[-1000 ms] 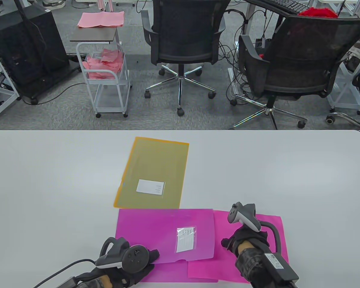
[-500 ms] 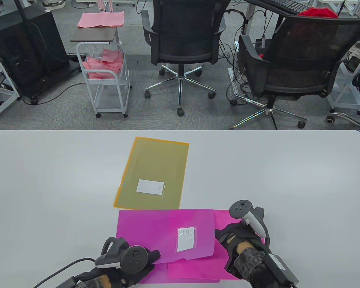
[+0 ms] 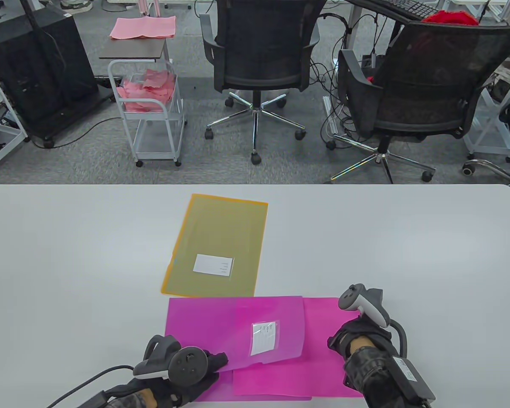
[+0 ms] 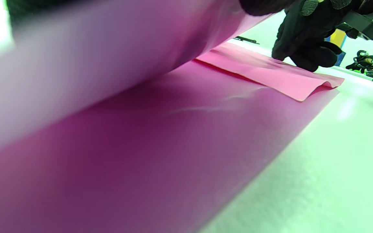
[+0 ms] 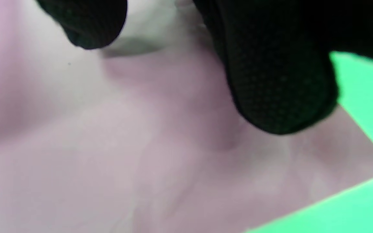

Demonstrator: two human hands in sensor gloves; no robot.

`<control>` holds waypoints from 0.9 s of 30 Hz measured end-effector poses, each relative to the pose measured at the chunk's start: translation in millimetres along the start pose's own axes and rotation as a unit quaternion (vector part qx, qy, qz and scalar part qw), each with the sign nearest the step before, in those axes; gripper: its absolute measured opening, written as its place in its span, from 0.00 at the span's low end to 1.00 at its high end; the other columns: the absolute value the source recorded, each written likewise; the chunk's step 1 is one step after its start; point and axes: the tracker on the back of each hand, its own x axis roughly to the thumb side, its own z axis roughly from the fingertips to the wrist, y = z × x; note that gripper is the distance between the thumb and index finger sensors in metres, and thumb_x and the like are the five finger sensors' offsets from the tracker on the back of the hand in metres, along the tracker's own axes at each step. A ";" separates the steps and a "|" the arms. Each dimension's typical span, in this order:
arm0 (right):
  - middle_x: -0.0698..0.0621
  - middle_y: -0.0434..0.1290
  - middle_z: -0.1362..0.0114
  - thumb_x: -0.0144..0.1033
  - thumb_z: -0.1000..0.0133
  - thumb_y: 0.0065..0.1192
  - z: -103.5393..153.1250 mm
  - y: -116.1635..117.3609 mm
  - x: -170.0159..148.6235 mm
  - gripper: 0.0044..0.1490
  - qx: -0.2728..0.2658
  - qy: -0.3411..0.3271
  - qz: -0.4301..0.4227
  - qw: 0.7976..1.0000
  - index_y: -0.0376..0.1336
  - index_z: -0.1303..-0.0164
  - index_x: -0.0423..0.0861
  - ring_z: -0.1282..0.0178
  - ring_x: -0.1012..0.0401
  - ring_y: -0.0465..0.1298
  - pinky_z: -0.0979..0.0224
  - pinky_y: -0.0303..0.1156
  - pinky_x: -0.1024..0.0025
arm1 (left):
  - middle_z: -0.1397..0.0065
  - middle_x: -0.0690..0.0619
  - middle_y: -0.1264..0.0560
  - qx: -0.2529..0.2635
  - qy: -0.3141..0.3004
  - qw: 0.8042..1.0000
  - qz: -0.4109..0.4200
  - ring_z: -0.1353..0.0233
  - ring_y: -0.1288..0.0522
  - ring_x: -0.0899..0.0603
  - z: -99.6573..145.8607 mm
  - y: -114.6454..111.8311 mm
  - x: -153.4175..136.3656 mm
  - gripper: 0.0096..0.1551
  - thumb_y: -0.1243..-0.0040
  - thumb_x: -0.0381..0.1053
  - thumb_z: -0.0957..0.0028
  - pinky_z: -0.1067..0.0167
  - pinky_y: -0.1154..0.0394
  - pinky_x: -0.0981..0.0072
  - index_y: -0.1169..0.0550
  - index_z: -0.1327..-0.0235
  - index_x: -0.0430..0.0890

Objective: Insert cardstock into L-shaped folders

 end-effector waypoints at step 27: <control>0.29 0.74 0.55 0.55 0.51 0.53 4.6 -1.1 18.4 0.49 0.077 -0.240 -0.199 0.947 0.44 0.35 0.33 0.70 0.52 0.84 0.71 0.81 0.62 | 0.45 0.43 0.17 0.074 0.007 0.997 0.025 0.54 0.11 0.37 4.9 12.7 -2.0 0.29 0.46 0.55 0.49 0.64 0.13 0.49 0.26 0.36 0.45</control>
